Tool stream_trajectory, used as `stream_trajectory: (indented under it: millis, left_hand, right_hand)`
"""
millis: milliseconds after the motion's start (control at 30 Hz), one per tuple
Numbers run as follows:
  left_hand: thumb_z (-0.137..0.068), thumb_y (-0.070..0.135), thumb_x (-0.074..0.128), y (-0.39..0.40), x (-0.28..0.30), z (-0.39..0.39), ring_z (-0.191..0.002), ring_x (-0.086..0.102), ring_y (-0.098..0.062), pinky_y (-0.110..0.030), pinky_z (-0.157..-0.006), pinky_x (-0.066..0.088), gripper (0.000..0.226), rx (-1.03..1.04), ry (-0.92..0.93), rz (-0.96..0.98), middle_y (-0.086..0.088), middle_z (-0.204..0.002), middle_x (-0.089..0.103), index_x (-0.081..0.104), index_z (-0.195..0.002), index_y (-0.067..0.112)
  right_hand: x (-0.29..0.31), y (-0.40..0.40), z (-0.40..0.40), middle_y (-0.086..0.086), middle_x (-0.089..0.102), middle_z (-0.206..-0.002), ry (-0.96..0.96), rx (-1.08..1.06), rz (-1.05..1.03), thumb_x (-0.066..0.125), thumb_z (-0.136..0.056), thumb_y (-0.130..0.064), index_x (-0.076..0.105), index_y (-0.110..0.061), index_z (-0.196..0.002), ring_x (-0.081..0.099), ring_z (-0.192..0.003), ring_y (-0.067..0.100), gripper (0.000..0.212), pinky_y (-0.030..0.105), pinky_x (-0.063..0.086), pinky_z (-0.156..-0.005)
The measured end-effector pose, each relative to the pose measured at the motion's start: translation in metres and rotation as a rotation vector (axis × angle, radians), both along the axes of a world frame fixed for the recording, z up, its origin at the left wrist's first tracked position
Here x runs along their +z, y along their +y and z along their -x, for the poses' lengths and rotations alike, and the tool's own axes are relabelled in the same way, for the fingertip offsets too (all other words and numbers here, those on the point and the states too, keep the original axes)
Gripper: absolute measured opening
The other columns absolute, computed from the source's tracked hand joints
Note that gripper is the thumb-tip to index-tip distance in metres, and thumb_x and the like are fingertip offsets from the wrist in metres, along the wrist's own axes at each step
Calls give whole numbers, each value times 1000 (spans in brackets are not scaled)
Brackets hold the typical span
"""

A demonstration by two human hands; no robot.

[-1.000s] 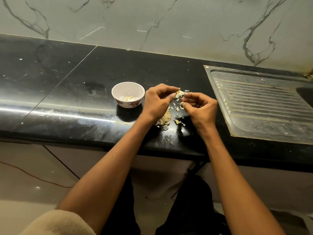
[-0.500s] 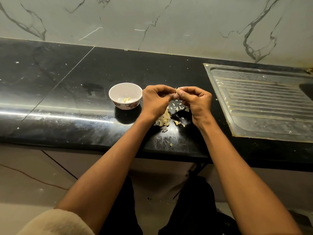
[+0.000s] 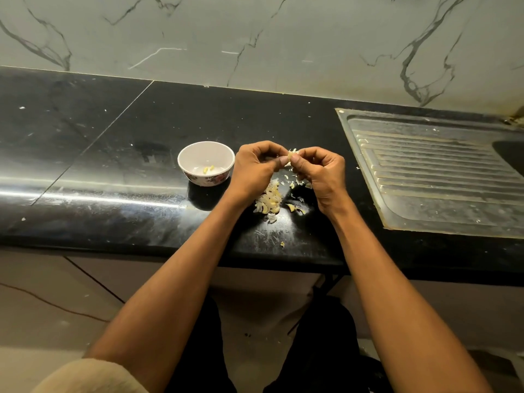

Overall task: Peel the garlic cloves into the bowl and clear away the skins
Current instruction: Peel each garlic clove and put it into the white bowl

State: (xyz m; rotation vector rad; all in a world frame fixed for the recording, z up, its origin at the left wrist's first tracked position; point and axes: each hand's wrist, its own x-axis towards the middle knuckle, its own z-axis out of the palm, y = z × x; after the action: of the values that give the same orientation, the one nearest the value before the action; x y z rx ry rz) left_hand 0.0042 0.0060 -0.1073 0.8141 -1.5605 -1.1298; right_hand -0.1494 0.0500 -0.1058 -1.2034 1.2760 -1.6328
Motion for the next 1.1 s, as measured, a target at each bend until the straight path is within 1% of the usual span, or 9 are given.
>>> stream_trajectory:
  millis: [100, 200, 300, 400, 567, 733, 833, 967, 1100]
  left_hand:
    - [-90, 6, 75, 0, 1, 1, -77, 67, -16, -26, -71, 55, 5, -9, 44, -43, -18, -90, 76, 75, -95, 4]
    - [-91, 6, 74, 1, 2, 3, -75, 70, -14, -24, -66, 56, 8, -16, 59, -78, -12, -87, 75, 73, -98, 1]
    - [-91, 5, 74, 1, 1, 3, -73, 71, -14, -24, -65, 57, 5, -1, 63, -93, -10, -86, 75, 72, -95, 3]
    - [-90, 3, 74, 0, 1, 2, -76, 70, -20, -36, -73, 58, 3, 14, 91, -106, -11, -85, 75, 73, -91, 6]
    - [-90, 0, 73, 0, 2, 2, -74, 63, -17, -23, -67, 54, 6, 17, 66, -70, -6, -82, 73, 74, -90, 5]
    - [-90, 0, 73, 1, 0, 4, -70, 66, -13, -26, -68, 55, 5, 73, 29, -33, -4, -80, 73, 75, -90, 5]
    - [-88, 0, 75, 3, 0, 4, -72, 69, -9, -23, -69, 56, 4, 129, 5, 2, -2, -80, 75, 75, -89, 4]
    - [-83, -1, 79, 6, -1, 4, -77, 74, -14, -26, -73, 60, 6, 164, -39, 77, -5, -84, 76, 77, -87, 3]
    - [-80, -2, 81, 10, -1, 4, -76, 73, -10, -19, -69, 56, 10, 191, -113, 249, 0, -85, 75, 80, -83, 7]
  right_hand:
    - [-1, 0, -2, 5, 71, -72, -19, -24, 1, 79, -86, -2, 73, 0, -87, 65, -63, 12, 6, 22, 52, -58]
    - [-2, 0, -3, 12, 73, -77, -59, -36, 5, 82, -83, -4, 74, 1, -88, 68, -69, 19, 10, 24, 56, -61]
    - [-1, 3, -4, 18, 73, -80, -88, -16, 10, 82, -84, -3, 74, 6, -90, 69, -71, 23, 14, 25, 56, -62]
    - [0, 4, -3, 20, 73, -80, -100, 11, -2, 78, -86, 0, 74, 11, -96, 69, -68, 20, 15, 24, 55, -62]
    - [-2, 5, -5, 22, 76, -84, -23, -24, -20, 78, -85, 3, 76, 9, -95, 71, -70, 23, 12, 26, 57, -61]
    - [-2, 6, -9, 24, 75, -79, -14, -14, -51, 73, -90, 2, 77, 9, -93, 69, -65, 24, 9, 24, 53, -53]
    - [-2, 5, -10, 23, 75, -78, 20, -22, -57, 71, -91, 3, 77, 8, -92, 69, -64, 25, 8, 24, 52, -51]
    - [-3, 4, -11, 22, 74, -75, 62, -64, -67, 71, -89, 5, 77, 9, -91, 68, -60, 20, 7, 25, 51, -50]
    - [-3, 5, -12, 15, 72, -66, 34, -82, -66, 66, -87, 10, 79, -3, -77, 64, -55, 19, 21, 26, 51, -49]
